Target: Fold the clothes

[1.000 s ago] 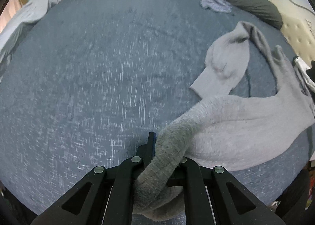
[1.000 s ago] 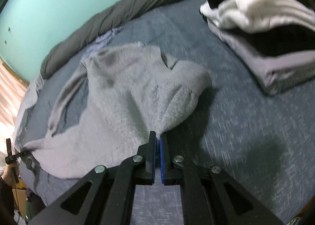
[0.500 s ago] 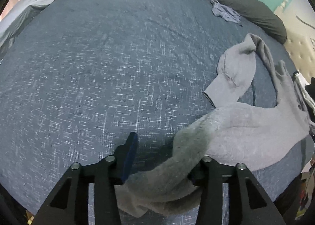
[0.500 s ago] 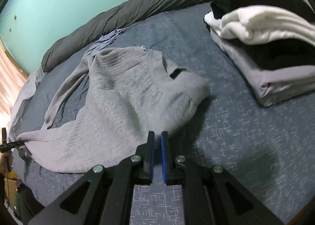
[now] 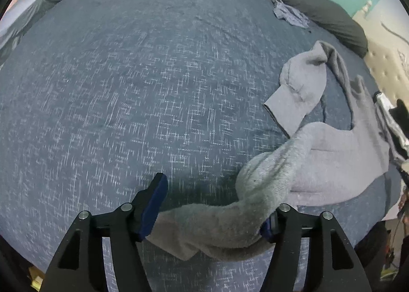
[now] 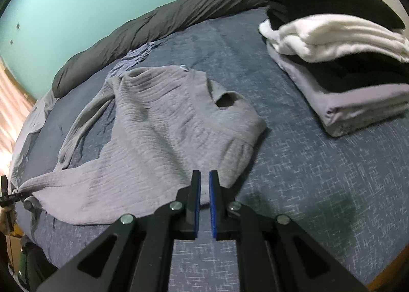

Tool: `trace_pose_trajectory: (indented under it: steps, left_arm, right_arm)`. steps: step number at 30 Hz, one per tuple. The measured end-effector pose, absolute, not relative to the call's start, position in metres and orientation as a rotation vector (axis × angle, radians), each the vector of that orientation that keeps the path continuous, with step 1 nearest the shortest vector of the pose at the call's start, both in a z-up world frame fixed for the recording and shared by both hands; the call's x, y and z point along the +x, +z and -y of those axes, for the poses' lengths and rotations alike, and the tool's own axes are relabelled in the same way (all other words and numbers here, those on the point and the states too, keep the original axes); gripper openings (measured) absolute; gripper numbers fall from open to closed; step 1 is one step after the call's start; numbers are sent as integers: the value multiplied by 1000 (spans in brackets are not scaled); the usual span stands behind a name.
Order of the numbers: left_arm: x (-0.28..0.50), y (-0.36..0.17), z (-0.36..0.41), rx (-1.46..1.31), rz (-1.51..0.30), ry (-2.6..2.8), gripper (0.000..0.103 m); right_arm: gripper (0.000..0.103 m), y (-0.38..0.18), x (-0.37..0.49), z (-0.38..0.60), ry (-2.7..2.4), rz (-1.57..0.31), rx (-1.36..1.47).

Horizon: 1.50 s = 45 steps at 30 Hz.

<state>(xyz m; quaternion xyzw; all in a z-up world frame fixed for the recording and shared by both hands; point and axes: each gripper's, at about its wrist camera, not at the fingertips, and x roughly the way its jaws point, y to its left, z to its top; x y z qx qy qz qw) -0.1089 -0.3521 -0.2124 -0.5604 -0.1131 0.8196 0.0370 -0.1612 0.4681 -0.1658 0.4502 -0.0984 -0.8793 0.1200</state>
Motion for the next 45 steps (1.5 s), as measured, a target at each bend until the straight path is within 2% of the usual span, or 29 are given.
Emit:
trace_pose_trajectory:
  steps: [4,10,17,23,37,38,39,40,41,43,45]
  left_arm:
    - [-101,-211,353,-1723,346,2519,74]
    - [-93,-211,354,-1741,322,2523,76]
    - [-102,-199,357,-1603,599,2501,77]
    - [-97,-181,374,-1528,633,2569,79]
    - [-74,-247,407,-1795,559,2589,79]
    - [-74,-251,407,-1800,550,2588,78]
    - [-74,-253,407,-1799,545,2587,69]
    - [-75,-256,406,-1799,541,2587,51]
    - [-75,-257,406,-1799,536,2589,43]
    - [-76,-257,404,-1786,509,2595,20]
    - [-76,-254,402,-1771,468,2607,14]
  right_arm:
    - [6,-165,-162,-456,-2548,282,1296]
    - [6,-168,-167,-436,-2521,269,1294]
    - [8,-175,-174,-418,-2504,253,1331]
    - [10,-178,-171,-416,-2498,254,1326]
    - [11,-179,-170,-409,-2490,267,1323]
    - [11,-179,-170,-408,-2490,265,1321]
    - [11,-178,-170,-406,-2490,264,1319]
    - [11,-178,-170,-405,-2488,262,1319]
    - [11,-178,-170,-404,-2487,259,1319]
    - [11,-178,-169,-402,-2483,253,1319]
    - [11,-180,-168,-400,-2480,245,1323]
